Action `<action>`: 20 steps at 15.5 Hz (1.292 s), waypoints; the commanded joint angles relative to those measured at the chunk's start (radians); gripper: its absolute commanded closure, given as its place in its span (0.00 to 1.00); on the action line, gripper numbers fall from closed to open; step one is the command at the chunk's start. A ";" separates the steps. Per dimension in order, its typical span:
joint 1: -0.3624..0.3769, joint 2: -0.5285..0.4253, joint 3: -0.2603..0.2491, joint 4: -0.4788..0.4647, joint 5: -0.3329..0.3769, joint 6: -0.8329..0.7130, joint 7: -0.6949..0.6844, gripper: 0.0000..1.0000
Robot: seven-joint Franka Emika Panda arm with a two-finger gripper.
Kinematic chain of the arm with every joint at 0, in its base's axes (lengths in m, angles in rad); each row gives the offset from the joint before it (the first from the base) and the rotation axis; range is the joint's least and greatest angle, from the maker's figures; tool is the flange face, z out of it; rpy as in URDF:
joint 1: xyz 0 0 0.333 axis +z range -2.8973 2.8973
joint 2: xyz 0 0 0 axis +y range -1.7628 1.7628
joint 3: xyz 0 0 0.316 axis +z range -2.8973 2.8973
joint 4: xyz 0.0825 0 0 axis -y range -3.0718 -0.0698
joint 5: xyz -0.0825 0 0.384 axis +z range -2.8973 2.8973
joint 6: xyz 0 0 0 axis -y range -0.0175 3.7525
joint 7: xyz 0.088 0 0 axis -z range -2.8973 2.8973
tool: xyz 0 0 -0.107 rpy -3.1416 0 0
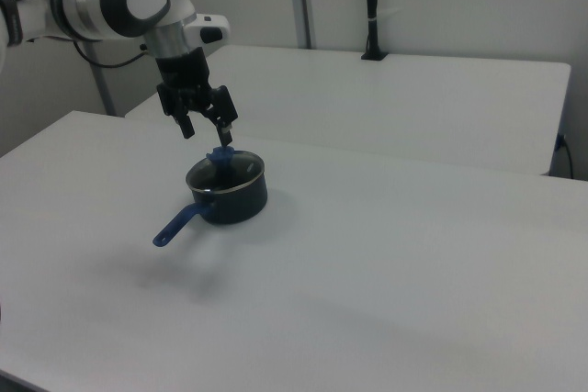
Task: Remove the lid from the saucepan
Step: 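Move the gripper down over the saucepan toward the blue lid knob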
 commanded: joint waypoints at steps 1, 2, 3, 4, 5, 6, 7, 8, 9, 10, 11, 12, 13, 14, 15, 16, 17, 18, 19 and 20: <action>0.013 0.061 -0.001 0.016 0.029 0.109 -0.004 0.00; 0.016 0.086 0.005 0.027 0.045 0.147 0.004 0.00; 0.027 0.112 0.008 0.039 0.071 0.184 0.024 0.00; 0.039 0.135 0.008 0.050 0.087 0.222 0.056 0.00; 0.049 0.157 0.008 0.061 0.089 0.256 0.082 0.00; 0.062 0.178 0.008 0.071 0.087 0.279 0.099 0.00; 0.078 0.198 0.008 0.082 0.084 0.296 0.107 0.00; 0.088 0.221 0.008 0.091 0.082 0.316 0.107 0.00; 0.095 0.242 0.008 0.102 0.079 0.339 0.105 0.00; 0.102 0.262 0.005 0.107 0.076 0.362 0.099 0.00; 0.104 0.281 0.005 0.108 0.075 0.383 0.099 0.00; 0.105 0.296 0.005 0.110 0.075 0.408 0.099 0.00; 0.107 0.309 0.005 0.114 0.075 0.426 0.101 0.00; 0.107 0.316 0.005 0.116 0.075 0.431 0.099 0.00; 0.107 0.318 0.005 0.116 0.073 0.433 0.098 0.00; 0.107 0.321 0.005 0.114 0.070 0.433 0.094 0.00; 0.105 0.324 0.005 0.114 0.059 0.431 0.094 0.00; 0.107 0.326 0.005 0.113 0.046 0.431 0.094 0.00; 0.107 0.327 0.005 0.110 0.032 0.433 0.094 0.00; 0.107 0.329 0.005 0.110 0.026 0.431 0.093 0.04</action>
